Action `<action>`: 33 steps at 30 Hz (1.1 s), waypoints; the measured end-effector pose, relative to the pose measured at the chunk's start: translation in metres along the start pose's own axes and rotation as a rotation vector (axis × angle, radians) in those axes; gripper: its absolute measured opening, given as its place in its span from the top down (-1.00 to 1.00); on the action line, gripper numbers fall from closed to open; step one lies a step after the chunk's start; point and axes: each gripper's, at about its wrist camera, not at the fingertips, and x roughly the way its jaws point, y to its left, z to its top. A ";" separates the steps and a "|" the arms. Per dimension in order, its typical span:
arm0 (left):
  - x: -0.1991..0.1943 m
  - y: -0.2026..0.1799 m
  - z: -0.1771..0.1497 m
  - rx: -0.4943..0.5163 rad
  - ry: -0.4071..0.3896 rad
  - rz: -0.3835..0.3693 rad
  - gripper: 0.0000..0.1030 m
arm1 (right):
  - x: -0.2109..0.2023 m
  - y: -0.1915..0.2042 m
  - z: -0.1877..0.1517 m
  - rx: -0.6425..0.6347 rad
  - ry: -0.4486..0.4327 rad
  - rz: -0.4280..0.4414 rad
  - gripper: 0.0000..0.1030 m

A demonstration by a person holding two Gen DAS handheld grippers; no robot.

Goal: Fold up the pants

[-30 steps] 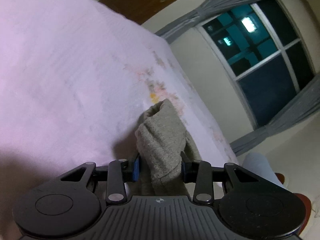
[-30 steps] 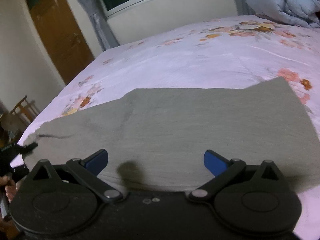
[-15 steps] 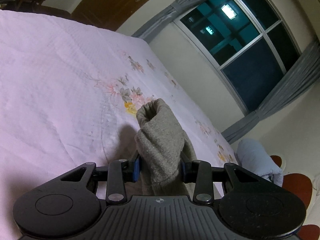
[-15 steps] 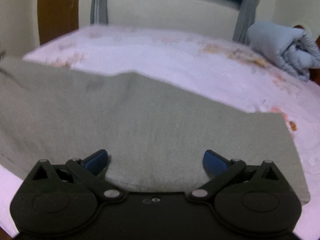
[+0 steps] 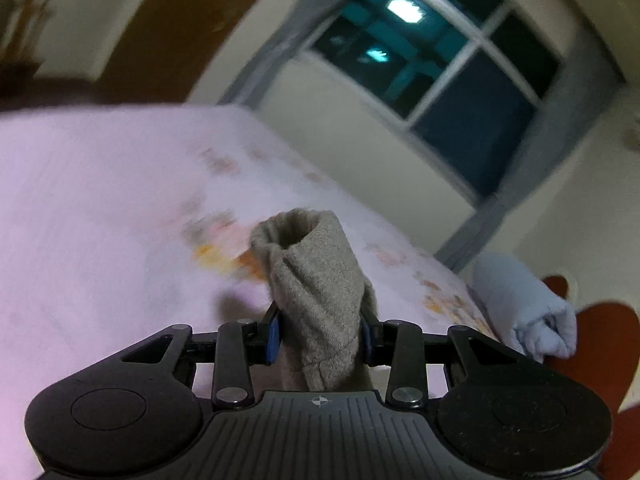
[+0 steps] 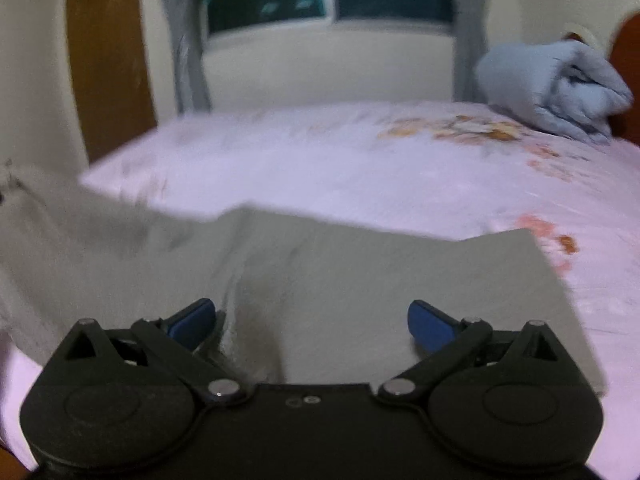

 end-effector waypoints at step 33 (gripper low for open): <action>0.032 -0.179 -0.126 0.138 0.218 -0.139 -0.50 | -0.046 -0.260 -0.023 0.786 -0.006 0.383 -0.88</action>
